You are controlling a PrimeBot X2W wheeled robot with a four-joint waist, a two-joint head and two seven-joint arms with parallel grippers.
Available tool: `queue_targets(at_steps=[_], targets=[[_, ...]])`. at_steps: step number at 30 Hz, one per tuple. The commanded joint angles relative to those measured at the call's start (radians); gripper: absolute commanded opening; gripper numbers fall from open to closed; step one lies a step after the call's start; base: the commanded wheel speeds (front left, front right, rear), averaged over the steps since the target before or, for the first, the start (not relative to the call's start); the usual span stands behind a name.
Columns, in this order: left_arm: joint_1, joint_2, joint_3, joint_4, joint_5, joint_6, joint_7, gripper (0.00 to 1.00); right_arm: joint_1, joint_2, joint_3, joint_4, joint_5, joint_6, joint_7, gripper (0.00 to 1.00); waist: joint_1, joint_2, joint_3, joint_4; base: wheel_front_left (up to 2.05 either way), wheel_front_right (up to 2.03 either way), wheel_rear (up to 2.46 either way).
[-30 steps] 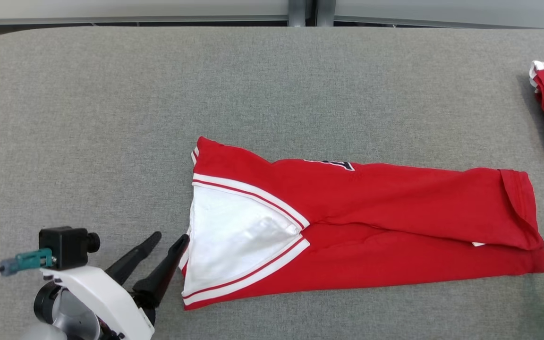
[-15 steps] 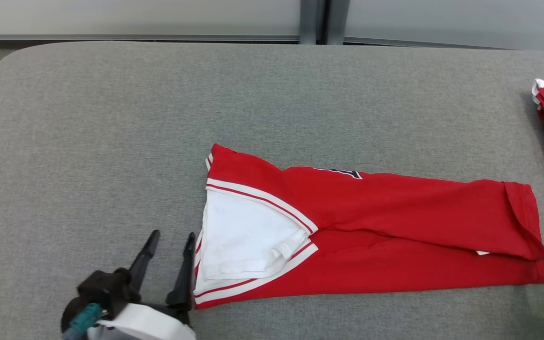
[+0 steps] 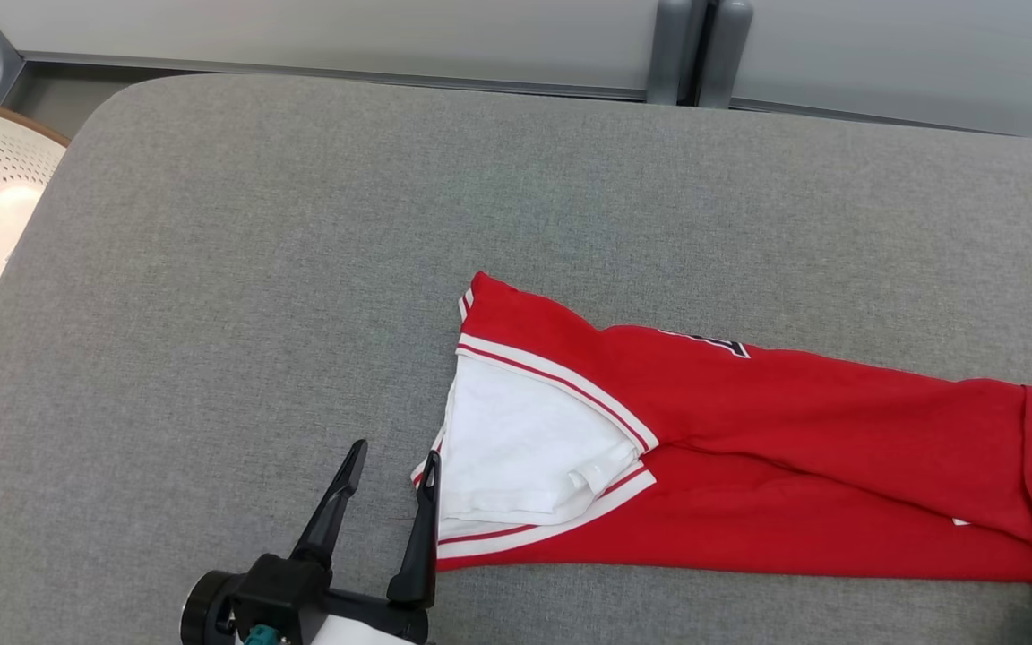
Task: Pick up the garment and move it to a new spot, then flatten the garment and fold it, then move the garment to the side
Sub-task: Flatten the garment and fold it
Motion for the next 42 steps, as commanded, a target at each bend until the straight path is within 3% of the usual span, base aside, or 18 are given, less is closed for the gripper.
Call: queue_targets(at_steps=[1, 13, 19, 24, 30, 31, 32, 36, 42], targets=[[0.007, -0.009, 0.021, 0.004, 0.017, -0.016, -0.004, 1.00, 0.003, 0.011, 0.028, 0.004, 0.007, 0.000, 0.015, 0.00, 0.0000, 0.0000, 0.003, -0.004, 0.00, 0.00, 0.00], [0.023, -0.081, 0.149, 0.026, 0.125, -0.132, -0.004, 1.00, -0.023, -0.212, -0.034, -0.052, -0.046, -0.001, -0.059, 0.00, 0.0000, 0.0000, 0.008, -0.080, 0.00, 0.00, 0.00], [0.032, -0.098, 0.177, 0.047, 0.150, -0.168, -0.004, 1.00, 0.023, -0.258, -0.048, -0.217, -0.072, -0.001, -0.015, 0.00, 0.0000, 0.0000, -0.006, -0.102, 0.00, 0.00, 0.00], [0.038, -0.110, 0.187, 0.061, 0.167, -0.189, -0.004, 1.00, 0.063, -0.190, -0.057, -0.435, -0.152, -0.001, 0.049, 0.00, 0.0000, 0.0000, -0.022, -0.098, 0.00, 0.00, 0.00], [0.042, -0.120, 0.194, 0.082, 0.178, -0.208, -0.004, 1.00, 0.071, -0.035, -0.018, -0.655, -0.271, -0.001, 0.169, 0.00, 0.0000, 0.0000, -0.040, -0.064, 0.00, 0.00, 0.00], [0.042, -0.120, 0.194, 0.082, 0.178, -0.208, -0.004, 1.00, 0.071, -0.035, -0.018, -0.655, -0.271, -0.001, 0.169, 0.00, 0.0000, 0.0000, -0.040, -0.064, 0.00, 0.00, 0.00], [0.040, -0.124, 0.190, 0.088, 0.180, -0.213, -0.004, 1.00, 0.054, 0.020, 0.015, -0.689, -0.286, -0.001, 0.194, 0.00, 0.0000, 0.0000, -0.045, -0.044, 0.00, 0.00, 0.00], [0.047, -0.128, 0.179, 0.096, 0.177, -0.216, -0.004, 1.00, 0.025, 0.105, 0.091, -0.695, -0.293, -0.001, 0.220, 0.00, 0.0000, 0.0000, -0.057, -0.002, 0.00, 0.00, 0.00], [0.048, -0.132, 0.163, 0.109, 0.178, -0.221, -0.004, 1.00, -0.005, 0.149, 0.201, -0.641, -0.285, 0.000, 0.235, 0.00, 0.0000, 0.0000, -0.063, 0.058, 0.00, 0.00, 0.00]])
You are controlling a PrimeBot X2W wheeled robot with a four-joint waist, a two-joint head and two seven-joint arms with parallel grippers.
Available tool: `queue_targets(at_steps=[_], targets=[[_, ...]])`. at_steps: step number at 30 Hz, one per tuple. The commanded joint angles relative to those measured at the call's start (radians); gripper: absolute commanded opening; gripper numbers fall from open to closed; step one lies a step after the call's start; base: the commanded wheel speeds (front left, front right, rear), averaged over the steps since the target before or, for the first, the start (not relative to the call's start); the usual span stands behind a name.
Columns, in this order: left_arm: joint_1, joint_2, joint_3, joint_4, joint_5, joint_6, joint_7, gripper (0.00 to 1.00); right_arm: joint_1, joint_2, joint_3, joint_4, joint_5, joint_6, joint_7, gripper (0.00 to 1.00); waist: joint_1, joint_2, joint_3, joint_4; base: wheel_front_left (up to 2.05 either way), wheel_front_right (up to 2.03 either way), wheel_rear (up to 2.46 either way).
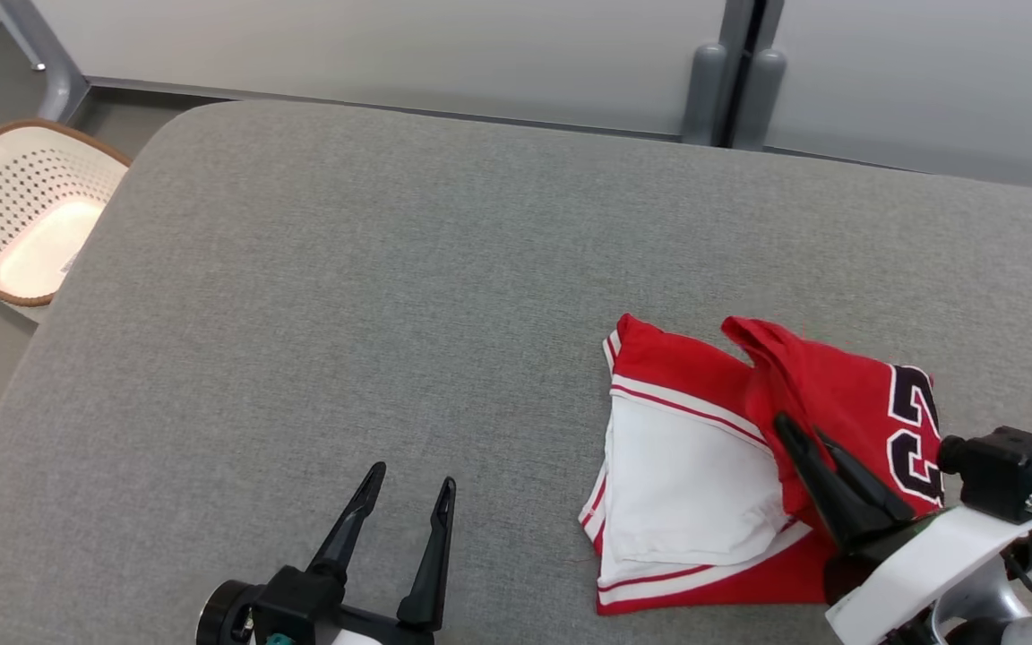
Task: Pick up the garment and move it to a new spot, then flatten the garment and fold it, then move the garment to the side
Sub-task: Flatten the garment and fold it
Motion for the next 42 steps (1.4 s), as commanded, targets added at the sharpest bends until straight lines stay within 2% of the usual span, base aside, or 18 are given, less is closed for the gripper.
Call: queue_targets(at_steps=[1, 10, 11, 12, 15, 20, 25, 29, 32, 37, 42], targets=[[-0.002, 0.002, 0.000, 0.003, 0.006, -0.003, -0.004, 1.00, -0.009, -0.001, 0.004, 0.007, 0.005, -0.001, 0.003, 0.00, 0.0000, -0.0001, -0.001, 0.020, 0.00, 0.00, 0.00], [-0.008, 0.001, -0.015, 0.003, -0.018, 0.004, -0.004, 1.00, -0.058, 0.030, 0.116, 0.115, 0.034, -0.001, 0.001, 0.00, 0.0000, -0.0001, 0.006, 0.063, 0.00, 0.00, 0.00], [-0.009, 0.001, -0.019, 0.002, -0.021, 0.004, -0.004, 1.00, -0.065, 0.034, 0.126, 0.132, 0.035, -0.001, -0.003, 0.31, 0.0000, -0.0001, 0.007, 0.065, 0.00, 0.00, 0.00], [-0.010, 0.001, -0.023, 0.004, -0.022, 0.006, -0.004, 1.00, -0.071, 0.040, 0.133, 0.148, 0.033, -0.001, -0.005, 1.00, 0.0000, -0.0001, 0.007, 0.067, 0.00, 0.00, 0.00], [-0.012, 0.001, -0.033, 0.009, -0.030, 0.011, -0.004, 1.00, -0.085, 0.055, 0.146, 0.169, 0.045, -0.001, -0.019, 1.00, 0.0000, -0.0001, 0.004, 0.070, 0.00, 0.00, 0.00], [-0.007, 0.001, -0.029, 0.016, -0.041, 0.018, -0.004, 1.00, -0.079, 0.022, 0.101, 0.129, 0.059, -0.001, -0.089, 1.00, 0.0000, -0.0001, -0.007, 0.049, 0.00, 0.00, 0.00], [-0.001, 0.001, -0.014, -0.002, -0.034, 0.024, -0.004, 1.00, -0.046, -0.039, 0.012, 0.114, 0.007, -0.001, -0.230, 1.00, 0.0000, -0.0001, -0.028, 0.005, 0.00, 0.00, 0.00], [0.011, 0.001, 0.024, -0.034, -0.026, 0.056, -0.003, 1.00, -0.027, -0.071, -0.020, 0.168, -0.067, -0.001, -0.366, 1.00, 0.0000, -0.0001, -0.042, -0.046, 0.00, 0.00, 0.00], [0.021, 0.001, 0.050, -0.055, -0.025, 0.077, -0.003, 1.00, -0.023, -0.047, -0.039, 0.253, -0.110, -0.001, -0.476, 1.00, 0.0000, -0.0001, -0.052, -0.083, 0.00, 0.00, 0.00], [0.045, 0.001, 0.073, -0.083, -0.003, 0.080, -0.003, 1.00, -0.023, -0.016, -0.056, 0.357, -0.201, -0.001, -0.531, 1.00, 0.0000, -0.0001, -0.074, -0.124, 0.00, 0.00, 0.00], [0.077, 0.001, 0.103, -0.118, 0.029, 0.091, -0.003, 1.00, 0.014, 0.037, -0.092, 0.334, -0.307, -0.001, -0.535, 1.00, 0.0000, -0.0001, -0.105, -0.157, 0.00, 0.00, 0.00]])
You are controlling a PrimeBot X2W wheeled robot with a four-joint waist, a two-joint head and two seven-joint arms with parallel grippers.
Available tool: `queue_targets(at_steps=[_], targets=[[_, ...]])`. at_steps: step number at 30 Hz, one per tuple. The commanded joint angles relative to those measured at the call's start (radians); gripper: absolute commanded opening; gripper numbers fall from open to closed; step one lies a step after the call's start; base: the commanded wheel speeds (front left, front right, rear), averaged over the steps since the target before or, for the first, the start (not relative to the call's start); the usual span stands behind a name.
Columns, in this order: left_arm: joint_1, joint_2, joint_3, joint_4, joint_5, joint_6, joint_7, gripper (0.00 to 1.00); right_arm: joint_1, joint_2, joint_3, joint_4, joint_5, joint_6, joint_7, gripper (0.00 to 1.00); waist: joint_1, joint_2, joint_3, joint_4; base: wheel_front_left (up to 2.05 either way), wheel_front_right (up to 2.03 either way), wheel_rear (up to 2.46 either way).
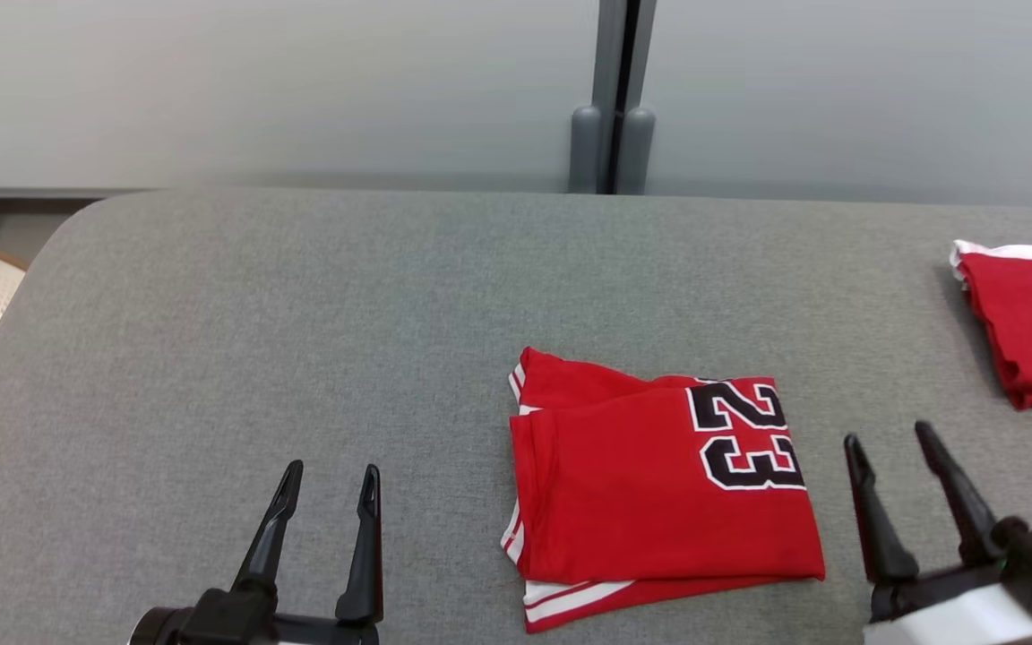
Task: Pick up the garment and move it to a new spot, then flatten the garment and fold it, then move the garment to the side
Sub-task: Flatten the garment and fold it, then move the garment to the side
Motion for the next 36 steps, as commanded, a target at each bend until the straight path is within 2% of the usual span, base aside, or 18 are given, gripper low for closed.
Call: queue_targets(at_steps=[1, 14, 36], targets=[[0.019, 0.004, 0.008, -0.005, 0.009, 0.005, -0.001, 1.00, 0.029, 0.009, -0.003, -0.005, -0.021, -0.001, -0.005, 1.00, 0.0000, -0.0001, -0.023, -0.017, 0.00, 0.00, 0.00], [0.078, 0.004, 0.030, 0.028, 0.034, 0.011, -0.001, 1.00, 0.104, 0.054, 0.003, -0.001, -0.046, -0.001, -0.005, 1.00, 0.0000, -0.0001, -0.087, -0.042, 0.00, 0.00, 0.00], [0.060, 0.004, 0.016, 0.061, 0.044, 0.007, -0.001, 1.00, 0.108, 0.056, 0.007, -0.003, -0.036, -0.001, -0.005, 1.00, 0.0000, -0.0001, -0.072, -0.023, 0.00, 0.00, 0.00]])
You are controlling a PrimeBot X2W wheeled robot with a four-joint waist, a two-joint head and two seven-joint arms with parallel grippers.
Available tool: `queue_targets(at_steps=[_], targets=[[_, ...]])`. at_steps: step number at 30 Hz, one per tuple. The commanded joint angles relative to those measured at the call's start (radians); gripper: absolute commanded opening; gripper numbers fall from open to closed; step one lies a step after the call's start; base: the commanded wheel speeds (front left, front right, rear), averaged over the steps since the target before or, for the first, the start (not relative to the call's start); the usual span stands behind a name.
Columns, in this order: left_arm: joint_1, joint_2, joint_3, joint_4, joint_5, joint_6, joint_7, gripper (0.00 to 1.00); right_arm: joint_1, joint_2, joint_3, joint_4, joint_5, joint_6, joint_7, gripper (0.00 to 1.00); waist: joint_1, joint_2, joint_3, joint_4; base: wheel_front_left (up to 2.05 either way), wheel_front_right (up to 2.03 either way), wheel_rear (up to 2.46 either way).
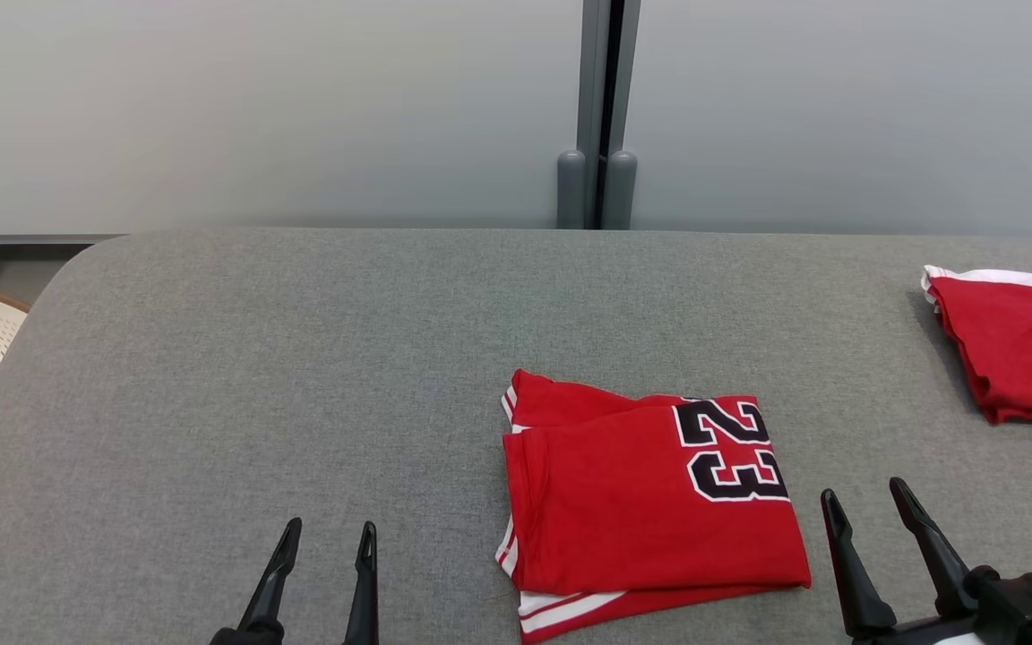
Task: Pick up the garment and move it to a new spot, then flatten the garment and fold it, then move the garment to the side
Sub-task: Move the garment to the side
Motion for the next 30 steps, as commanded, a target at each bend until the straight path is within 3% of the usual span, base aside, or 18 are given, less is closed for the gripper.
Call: queue_targets(at_steps=[1, 12, 17, 23, 30], targets=[[-0.012, 0.004, 0.001, 0.000, 0.008, 0.003, -0.001, 1.00, 0.003, -0.003, -0.002, -0.002, 0.004, -0.001, -0.005, 1.00, 0.0000, 0.0000, 0.001, 0.001, 0.00, 0.00, 0.00], [-0.021, 0.004, -0.007, 0.013, 0.013, -0.009, -0.001, 1.00, -0.015, -0.004, 0.008, 0.042, 0.036, -0.001, -0.005, 1.00, 0.0000, 0.0000, 0.004, 0.029, 0.00, 0.00, 0.00], [-0.024, 0.004, -0.020, 0.020, 0.019, -0.017, -0.001, 1.00, -0.058, -0.040, 0.065, 0.139, 0.146, -0.001, -0.005, 1.00, 0.0000, 0.0000, 0.016, 0.053, 0.00, 0.00, 0.00], [-0.039, 0.004, -0.035, 0.035, 0.025, -0.028, -0.001, 1.00, -0.160, -0.155, 0.202, 0.263, 0.443, -0.001, 0.028, 1.00, 0.0000, 0.0000, 0.036, 0.082, 0.00, 0.00, 0.00], [-0.056, 0.004, -0.049, 0.046, 0.029, -0.040, -0.001, 1.00, -0.226, -0.287, 0.255, 0.262, 0.863, -0.001, 0.298, 1.00, 0.0000, 0.0000, 0.059, 0.116, 0.00, 0.00, 0.00]])
